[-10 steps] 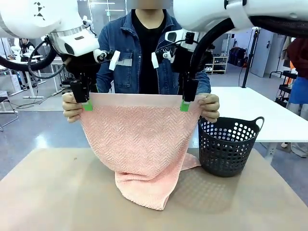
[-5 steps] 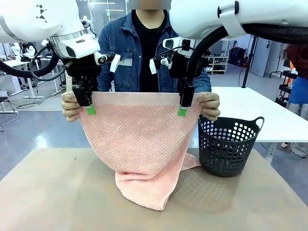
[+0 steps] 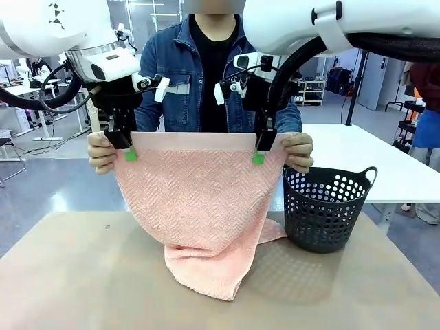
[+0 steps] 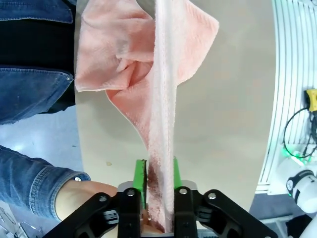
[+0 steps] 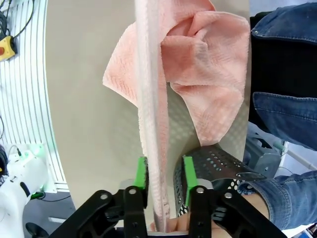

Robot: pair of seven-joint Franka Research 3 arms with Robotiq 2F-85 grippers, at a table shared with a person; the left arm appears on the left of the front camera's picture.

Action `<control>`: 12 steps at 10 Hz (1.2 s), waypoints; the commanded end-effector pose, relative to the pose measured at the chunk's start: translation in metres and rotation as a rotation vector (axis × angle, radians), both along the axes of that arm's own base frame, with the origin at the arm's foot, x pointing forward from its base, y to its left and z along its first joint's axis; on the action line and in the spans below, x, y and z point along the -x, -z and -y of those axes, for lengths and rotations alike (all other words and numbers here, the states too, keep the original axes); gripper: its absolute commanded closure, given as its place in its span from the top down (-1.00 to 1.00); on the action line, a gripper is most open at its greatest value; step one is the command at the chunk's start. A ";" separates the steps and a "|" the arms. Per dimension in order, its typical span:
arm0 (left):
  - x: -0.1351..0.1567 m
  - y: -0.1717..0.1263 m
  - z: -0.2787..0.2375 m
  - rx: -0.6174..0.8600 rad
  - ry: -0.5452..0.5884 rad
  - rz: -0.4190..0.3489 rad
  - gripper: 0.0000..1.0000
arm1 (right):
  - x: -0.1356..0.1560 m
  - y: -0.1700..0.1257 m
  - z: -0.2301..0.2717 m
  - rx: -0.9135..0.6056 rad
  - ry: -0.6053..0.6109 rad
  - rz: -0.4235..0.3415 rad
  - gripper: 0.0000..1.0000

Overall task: Fold the towel.
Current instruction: Grab the top end of the 100 cm Hotel Towel extended by the human, then release the end of the 100 cm Hotel Towel you were holding and grab the top end of the folded side.

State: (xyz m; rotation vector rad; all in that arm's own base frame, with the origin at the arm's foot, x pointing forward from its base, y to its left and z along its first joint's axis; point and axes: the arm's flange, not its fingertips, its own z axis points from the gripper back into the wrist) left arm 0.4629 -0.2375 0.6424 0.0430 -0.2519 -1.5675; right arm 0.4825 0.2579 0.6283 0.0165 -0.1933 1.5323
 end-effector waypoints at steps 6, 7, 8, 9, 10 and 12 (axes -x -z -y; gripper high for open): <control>0.000 0.000 0.000 0.002 -0.001 -0.002 -1.00 | 0.010 0.004 0.003 0.045 0.069 0.020 -1.00; 0.000 0.000 0.000 0.002 -0.001 -0.002 -1.00 | 0.002 -0.003 0.000 -0.005 0.014 0.006 -1.00; 0.000 0.000 0.000 0.002 -0.001 -0.002 -1.00 | 0.002 -0.003 0.000 -0.005 0.014 0.006 -1.00; 0.000 0.000 0.000 0.002 -0.001 -0.002 -1.00 | 0.002 -0.003 0.000 -0.005 0.014 0.006 -1.00; 0.000 0.000 0.000 0.002 -0.001 -0.002 -1.00 | 0.002 -0.003 0.000 -0.005 0.014 0.006 -1.00; 0.000 0.000 0.000 0.002 -0.001 -0.002 -1.00 | 0.002 -0.003 0.000 -0.005 0.014 0.006 -1.00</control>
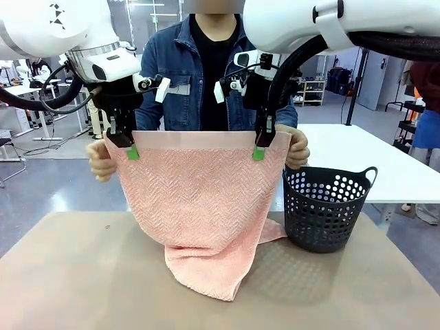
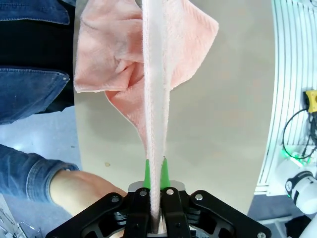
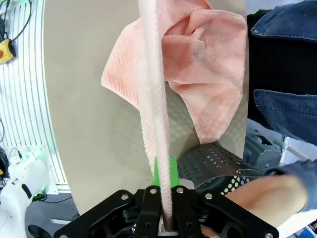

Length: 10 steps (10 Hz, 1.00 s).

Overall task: Fold the towel.
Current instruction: Release the end of the 100 cm Hotel Towel you were holding and grab the top end of the folded side.

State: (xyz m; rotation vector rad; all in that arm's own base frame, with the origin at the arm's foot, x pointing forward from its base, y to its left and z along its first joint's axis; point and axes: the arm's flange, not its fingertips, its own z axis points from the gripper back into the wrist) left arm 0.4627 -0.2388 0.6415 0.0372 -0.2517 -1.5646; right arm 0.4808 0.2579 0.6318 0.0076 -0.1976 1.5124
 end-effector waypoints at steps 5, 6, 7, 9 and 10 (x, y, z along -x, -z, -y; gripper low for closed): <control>0.000 -0.001 -0.001 -0.002 0.002 0.002 -1.00 | 0.000 0.000 0.000 -0.006 -0.007 -0.001 -1.00; 0.000 -0.001 -0.001 -0.002 0.002 0.002 -1.00 | 0.000 0.000 0.000 -0.006 -0.007 -0.001 -1.00; 0.000 -0.001 -0.001 -0.002 0.002 0.002 -1.00 | 0.000 0.000 0.000 -0.006 -0.007 -0.001 -1.00; 0.000 -0.001 -0.001 -0.002 0.002 0.002 -1.00 | 0.000 0.000 0.000 -0.006 -0.007 -0.001 -1.00; 0.000 -0.001 -0.001 -0.002 0.002 0.002 -1.00 | 0.000 0.000 0.000 -0.006 -0.007 -0.001 -1.00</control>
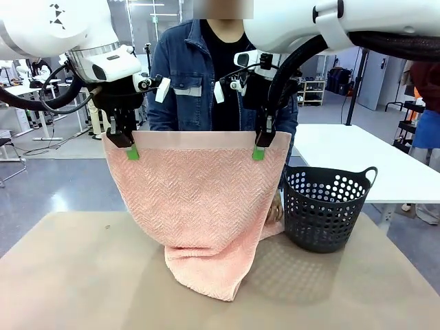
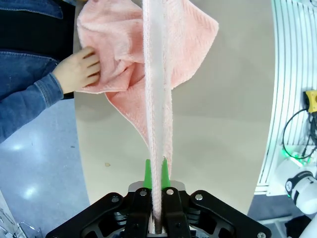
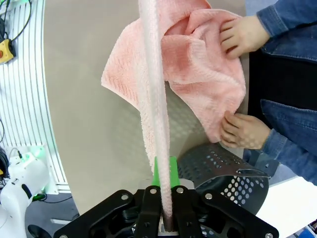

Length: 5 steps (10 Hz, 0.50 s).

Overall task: Fold the towel.
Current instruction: Release the end of the 100 cm Hotel Towel you were holding and grab the top end of the folded side.

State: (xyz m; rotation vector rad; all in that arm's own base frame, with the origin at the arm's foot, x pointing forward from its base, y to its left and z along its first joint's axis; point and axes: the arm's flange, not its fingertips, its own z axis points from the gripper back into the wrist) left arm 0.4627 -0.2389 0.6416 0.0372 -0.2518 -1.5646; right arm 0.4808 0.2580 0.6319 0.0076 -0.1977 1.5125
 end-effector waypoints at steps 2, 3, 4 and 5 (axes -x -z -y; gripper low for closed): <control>0.000 -0.001 -0.001 -0.002 0.002 0.002 -1.00 | 0.000 0.000 0.000 -0.006 -0.007 -0.002 -1.00; 0.000 -0.001 -0.001 -0.002 0.002 0.002 -1.00 | 0.000 0.000 0.000 -0.006 -0.007 -0.002 -1.00; 0.000 -0.001 -0.001 -0.002 0.002 0.002 -1.00 | 0.000 0.000 0.000 -0.006 -0.007 -0.002 -1.00; 0.000 -0.001 -0.001 -0.002 0.002 0.002 -1.00 | 0.000 0.000 0.000 -0.006 -0.007 -0.002 -1.00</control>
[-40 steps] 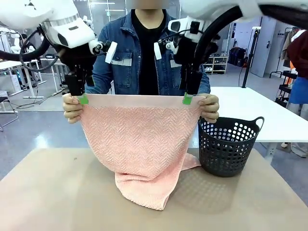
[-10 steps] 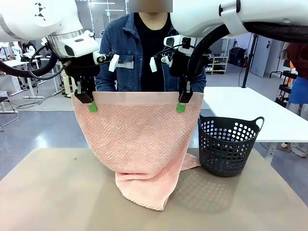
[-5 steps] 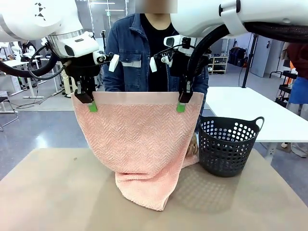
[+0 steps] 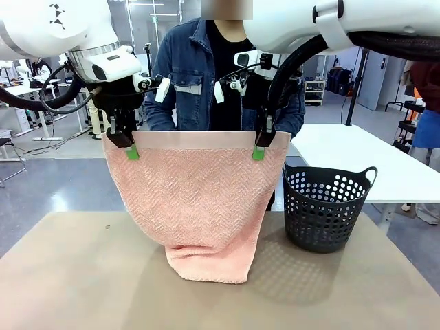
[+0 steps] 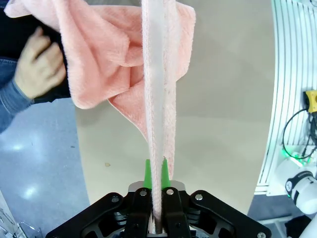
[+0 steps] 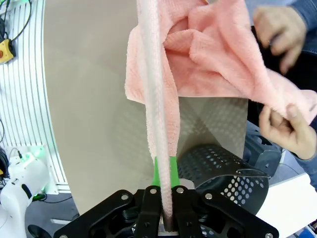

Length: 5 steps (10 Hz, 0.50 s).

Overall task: Fold the towel.
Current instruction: Release the end of the 100 cm Hotel Towel you were holding and grab the top end of the folded side.

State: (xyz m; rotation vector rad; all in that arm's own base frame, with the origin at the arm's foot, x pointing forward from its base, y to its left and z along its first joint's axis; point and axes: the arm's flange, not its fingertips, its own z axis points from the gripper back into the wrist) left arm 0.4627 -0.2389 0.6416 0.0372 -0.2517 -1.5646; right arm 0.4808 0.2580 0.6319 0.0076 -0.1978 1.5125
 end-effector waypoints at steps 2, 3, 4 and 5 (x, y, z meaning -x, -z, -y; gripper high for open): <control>0.000 -0.001 -0.001 -0.002 0.002 0.002 -1.00 | 0.000 0.000 0.000 -0.006 -0.007 -0.002 -1.00; 0.000 -0.001 -0.001 -0.002 0.002 0.002 -1.00 | 0.000 0.000 0.000 -0.006 -0.007 -0.002 -1.00; 0.000 -0.001 -0.001 -0.002 0.002 0.002 -1.00 | 0.000 0.000 0.000 -0.006 -0.007 -0.002 -1.00; 0.000 -0.001 -0.001 -0.002 0.002 0.002 -1.00 | 0.000 0.000 0.000 -0.006 -0.007 -0.002 -1.00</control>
